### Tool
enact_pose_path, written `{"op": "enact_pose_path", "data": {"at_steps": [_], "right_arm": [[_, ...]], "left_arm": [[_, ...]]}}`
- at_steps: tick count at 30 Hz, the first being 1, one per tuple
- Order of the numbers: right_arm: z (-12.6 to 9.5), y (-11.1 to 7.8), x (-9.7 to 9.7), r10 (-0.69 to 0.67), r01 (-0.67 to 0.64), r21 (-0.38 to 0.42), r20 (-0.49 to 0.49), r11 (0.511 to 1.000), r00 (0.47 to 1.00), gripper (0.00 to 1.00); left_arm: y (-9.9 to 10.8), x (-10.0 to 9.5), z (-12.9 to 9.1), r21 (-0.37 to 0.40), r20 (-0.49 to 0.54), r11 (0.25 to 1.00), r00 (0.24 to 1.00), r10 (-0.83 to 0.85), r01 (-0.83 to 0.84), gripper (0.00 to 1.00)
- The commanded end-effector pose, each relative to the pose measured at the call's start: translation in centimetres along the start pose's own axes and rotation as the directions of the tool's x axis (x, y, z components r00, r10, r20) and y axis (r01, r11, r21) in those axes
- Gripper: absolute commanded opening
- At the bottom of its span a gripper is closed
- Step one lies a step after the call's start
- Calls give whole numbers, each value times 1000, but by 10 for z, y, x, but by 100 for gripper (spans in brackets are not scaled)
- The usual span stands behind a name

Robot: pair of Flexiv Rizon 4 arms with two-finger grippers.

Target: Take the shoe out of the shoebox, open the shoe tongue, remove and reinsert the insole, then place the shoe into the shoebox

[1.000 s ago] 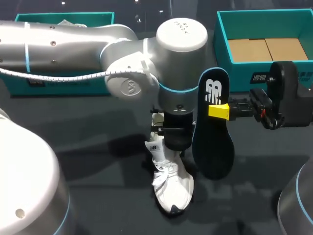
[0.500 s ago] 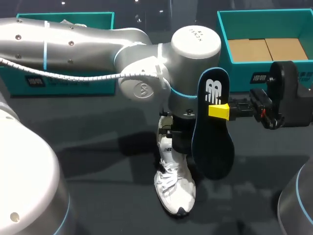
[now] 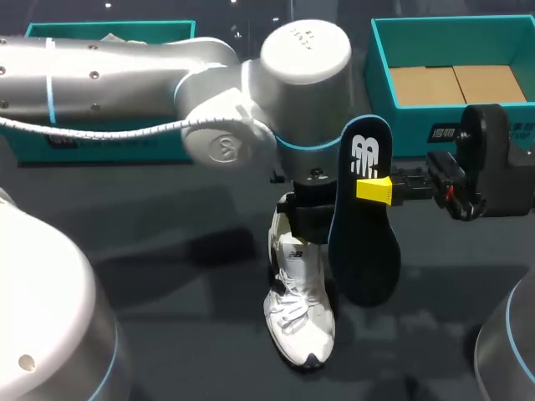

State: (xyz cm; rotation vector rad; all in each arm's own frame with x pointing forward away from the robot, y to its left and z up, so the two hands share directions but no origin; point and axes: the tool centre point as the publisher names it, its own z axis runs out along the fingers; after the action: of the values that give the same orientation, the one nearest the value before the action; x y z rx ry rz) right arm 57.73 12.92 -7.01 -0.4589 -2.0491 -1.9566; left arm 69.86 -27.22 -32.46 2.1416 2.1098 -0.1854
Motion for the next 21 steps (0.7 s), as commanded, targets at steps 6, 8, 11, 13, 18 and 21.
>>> {"op": "enact_pose_path", "data": {"at_steps": [6,8,11,13,18,21], "right_arm": [[1,-1,1,1,-1,0,4,1000,1000,0],[1,-1,1,1,-1,0,4,1000,1000,0],[1,-1,1,1,-1,0,4,1000,1000,0],[1,-1,1,1,-1,0,4,1000,1000,0],[1,-1,1,1,-1,0,4,1000,1000,0],[1,-1,1,1,-1,0,4,1000,1000,0]], "left_arm": [[6,31,-78,-87,382,993,923,-41,80,100],[6,31,-78,-87,382,993,923,-41,80,100],[6,31,-78,-87,382,993,923,-41,80,100],[6,31,-78,-87,382,993,923,-41,80,100],[17,28,-83,-67,570,997,821,19,24,100],[18,18,-99,-155,673,988,732,104,3,100]]}}
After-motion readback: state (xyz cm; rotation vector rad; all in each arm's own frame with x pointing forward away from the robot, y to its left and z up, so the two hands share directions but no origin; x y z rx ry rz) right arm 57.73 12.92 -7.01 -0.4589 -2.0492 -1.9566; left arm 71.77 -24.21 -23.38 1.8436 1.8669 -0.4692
